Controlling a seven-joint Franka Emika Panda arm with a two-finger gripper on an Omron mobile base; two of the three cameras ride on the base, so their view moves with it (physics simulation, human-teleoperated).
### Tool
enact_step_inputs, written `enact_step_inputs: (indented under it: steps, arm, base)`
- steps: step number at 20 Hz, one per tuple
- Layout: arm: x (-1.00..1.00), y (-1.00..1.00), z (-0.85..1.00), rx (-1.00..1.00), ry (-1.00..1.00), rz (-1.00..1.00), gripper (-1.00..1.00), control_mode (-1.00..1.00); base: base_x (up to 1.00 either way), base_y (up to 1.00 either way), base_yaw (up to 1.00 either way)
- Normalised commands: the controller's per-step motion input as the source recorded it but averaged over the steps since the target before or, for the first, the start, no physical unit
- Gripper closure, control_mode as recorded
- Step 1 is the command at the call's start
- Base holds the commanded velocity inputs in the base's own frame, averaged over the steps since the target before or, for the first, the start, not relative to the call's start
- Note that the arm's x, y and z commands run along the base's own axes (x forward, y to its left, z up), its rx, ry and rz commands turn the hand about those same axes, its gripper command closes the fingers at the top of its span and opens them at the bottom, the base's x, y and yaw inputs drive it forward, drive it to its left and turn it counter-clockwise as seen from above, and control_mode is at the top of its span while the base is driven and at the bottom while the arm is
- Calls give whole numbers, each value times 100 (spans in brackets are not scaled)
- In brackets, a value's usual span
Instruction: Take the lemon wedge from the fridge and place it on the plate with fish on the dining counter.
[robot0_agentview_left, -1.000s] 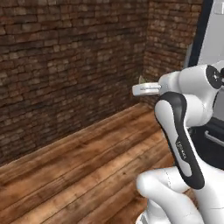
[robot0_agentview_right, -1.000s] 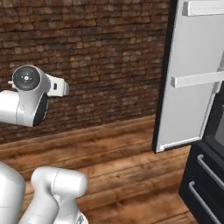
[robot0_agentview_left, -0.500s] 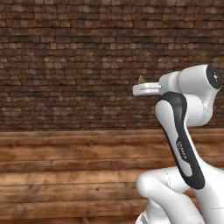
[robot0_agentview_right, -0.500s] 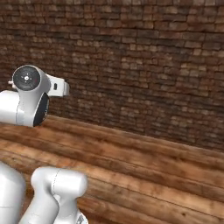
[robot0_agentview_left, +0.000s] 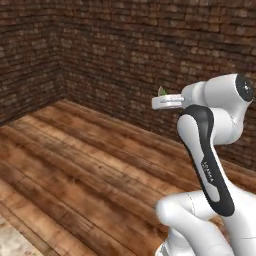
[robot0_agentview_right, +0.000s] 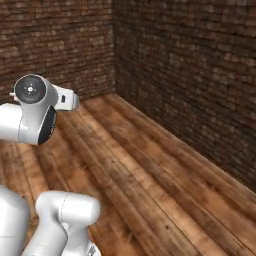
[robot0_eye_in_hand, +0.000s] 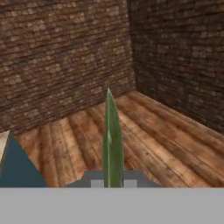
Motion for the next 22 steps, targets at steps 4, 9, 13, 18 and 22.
enact_step_inputs:
  steps: [4, 9, 13, 18, 22]
  arm:
    - [0, 0, 0, 0, 0, 0, 100, 100]
    - [0, 0, 0, 0, 0, 0, 100, 100]
    - [0, 0, 0, 0, 0, 0, 100, 100]
    - [0, 0, 0, 0, 0, 0, 100, 100]
    - [0, 0, 0, 0, 0, 0, 100, 100]
  base:
    - [0, 0, 100]
    - [0, 0, 100]
    - [-15, 21, 89]
    - [-20, 25, 74]
    - [-13, -82, -41]
